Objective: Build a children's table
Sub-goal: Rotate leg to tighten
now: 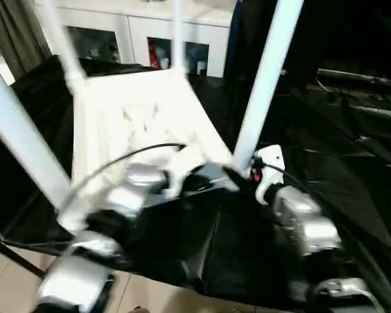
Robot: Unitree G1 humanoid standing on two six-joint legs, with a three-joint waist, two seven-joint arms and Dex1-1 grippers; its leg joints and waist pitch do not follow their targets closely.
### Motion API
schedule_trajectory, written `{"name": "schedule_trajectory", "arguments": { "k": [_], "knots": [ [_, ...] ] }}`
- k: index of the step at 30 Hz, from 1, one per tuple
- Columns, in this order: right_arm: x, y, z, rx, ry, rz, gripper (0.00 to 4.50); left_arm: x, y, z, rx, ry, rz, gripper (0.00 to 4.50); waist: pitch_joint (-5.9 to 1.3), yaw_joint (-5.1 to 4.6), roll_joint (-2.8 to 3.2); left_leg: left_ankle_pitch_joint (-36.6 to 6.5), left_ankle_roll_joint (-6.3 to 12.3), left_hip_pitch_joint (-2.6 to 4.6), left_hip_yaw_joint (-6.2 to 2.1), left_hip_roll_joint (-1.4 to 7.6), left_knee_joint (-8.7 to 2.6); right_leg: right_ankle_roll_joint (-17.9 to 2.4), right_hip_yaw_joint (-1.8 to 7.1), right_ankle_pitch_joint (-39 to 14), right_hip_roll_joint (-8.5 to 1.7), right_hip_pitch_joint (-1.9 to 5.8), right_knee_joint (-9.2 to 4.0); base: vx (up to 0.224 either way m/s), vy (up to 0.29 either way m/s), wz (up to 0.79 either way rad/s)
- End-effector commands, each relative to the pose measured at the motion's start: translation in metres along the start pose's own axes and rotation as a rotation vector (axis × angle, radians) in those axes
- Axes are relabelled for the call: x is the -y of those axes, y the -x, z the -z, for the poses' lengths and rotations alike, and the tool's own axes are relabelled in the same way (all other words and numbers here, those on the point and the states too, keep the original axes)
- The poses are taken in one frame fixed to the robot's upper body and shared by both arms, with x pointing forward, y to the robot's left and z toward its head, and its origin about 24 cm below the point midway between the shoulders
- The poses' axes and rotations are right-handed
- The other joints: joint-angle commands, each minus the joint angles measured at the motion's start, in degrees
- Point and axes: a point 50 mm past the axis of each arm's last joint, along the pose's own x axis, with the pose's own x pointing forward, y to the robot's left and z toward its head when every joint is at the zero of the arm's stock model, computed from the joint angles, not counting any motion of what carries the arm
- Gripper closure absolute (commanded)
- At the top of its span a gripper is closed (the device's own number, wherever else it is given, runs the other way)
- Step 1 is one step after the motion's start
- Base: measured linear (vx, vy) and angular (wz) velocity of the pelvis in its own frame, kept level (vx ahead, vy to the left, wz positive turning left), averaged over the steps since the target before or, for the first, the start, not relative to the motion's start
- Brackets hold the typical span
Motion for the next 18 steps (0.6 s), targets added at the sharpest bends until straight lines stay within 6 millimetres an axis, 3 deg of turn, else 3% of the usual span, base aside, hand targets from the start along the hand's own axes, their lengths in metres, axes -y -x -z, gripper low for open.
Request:
{"name": "schedule_trajectory", "arguments": {
  "k": [1, 2, 3, 5, 11, 13, 14, 15, 17, 18],
  "knots": [
    [-0.037, -0.011, 0.018, -0.080, -0.015, -0.084, 1.77, 0.027, -0.029, -0.011, 0.025, 0.007, 0.098, 4.50, -1.82, -0.13, 0.56, -13.2, -0.45, 0.00, -1.19, 2.27, -4.98, -10.3, 2.84, -16.5, -4.71, 1.67, -5.84, 0.000, 0.000, 0.00],
    [-0.040, -0.011, 0.017, -0.070, -0.001, -0.092, 1.77, 0.028, -0.030, -0.012, 0.029, 0.005, 0.103, 4.50, -2.18, -0.23, 0.18, -12.8, 0.13, -0.05, -1.31, 2.19, -5.00, -9.9, 2.82, -16.3, -4.87, 2.19, -5.79, 0.000, 0.000, 0.00],
    [-0.040, -0.011, 0.015, -0.053, 0.004, -0.106, 1.77, 0.028, -0.029, -0.012, 0.032, -0.003, 0.110, 4.50, -2.29, -0.20, 0.43, -11.9, 0.48, -0.08, -1.30, 2.16, -4.97, -9.9, 2.85, -15.2, -4.81, 2.21, -5.72, 0.000, 0.000, 0.00],
    [-0.034, -0.008, 0.010, -0.011, -0.017, -0.118, 1.08, 0.024, -0.023, -0.009, 0.028, -0.023, 0.126, 4.50, -2.35, -0.27, 0.64, -10.4, 1.40, -0.15, -1.18, 2.23, -4.91, -10.7, 2.91, -11.3, -4.71, 2.15, -5.56, 0.000, 0.000, 0.00],
    [-0.024, -0.005, 0.002, 0.006, 0.012, -0.165, 0.81, 0.017, -0.008, -0.001, 0.030, -0.042, 0.166, 4.50, -2.45, -0.52, 0.53, -9.4, 3.01, -0.38, -1.13, 2.22, -4.85, -11.6, 2.82, -10.9, -4.87, 2.48, -5.54, 0.000, 0.000, 0.00],
    [-0.021, 0.001, -0.003, 0.003, 0.058, -0.272, 0.81, 0.013, 0.001, 0.003, 0.031, -0.065, 0.193, 4.50, -2.62, -0.54, -0.11, -7.7, 3.76, -0.53, -1.11, 2.28, -4.74, -12.0, 2.68, -8.2, -4.73, 2.74, -5.24, 0.000, 0.000, 0.00],
    [-0.021, 0.001, -0.003, 0.003, 0.058, -0.272, 0.81, 0.013, 0.001, 0.003, 0.031, -0.065, 0.193, 4.50, -2.77, -0.43, 0.32, -5.9, 4.42, -0.58, -1.05, 2.40, -4.54, -12.8, 2.79, -4.7, -4.89, 2.72, -4.74, 0.000, 0.000, 0.00],
    [-0.017, 0.011, -0.005, -0.021, 0.127, -0.430, 0.81, 0.008, 0.014, 0.009, 0.012, -0.085, 0.234, 4.50, -2.76, -0.50, -0.54, -5.6, 4.94, -0.63, -0.94, 2.50, -4.53, -13.2, 2.71, -3.7, -4.86, 2.70, -4.72, 0.000, 0.000, 0.00],
    [-0.016, 0.016, -0.005, -0.038, 0.160, -0.507, 0.81, 0.006, 0.022, 0.013, -0.003, -0.089, 0.258, 4.50, -2.77, -0.14, -0.17, -4.7, 6.23, -0.68, -0.95, 2.53, -4.30, -13.9, 2.63, -1.5, -4.95, 2.74, -4.32, 0.000, 0.000, 0.00],
    [-0.014, 0.018, -0.006, -0.048, 0.179, -0.552, 0.81, 0.004, 0.028, 0.016, -0.016, -0.088, 0.278, 4.50, -2.68, -0.29, -0.53, -4.7, 6.61, -0.76, -0.92, 2.63, -4.39, -14.4, 2.63, -0.9, -5.05, 2.74, -4.24, 0.000, 0.000, 0.00]
  ]
}}
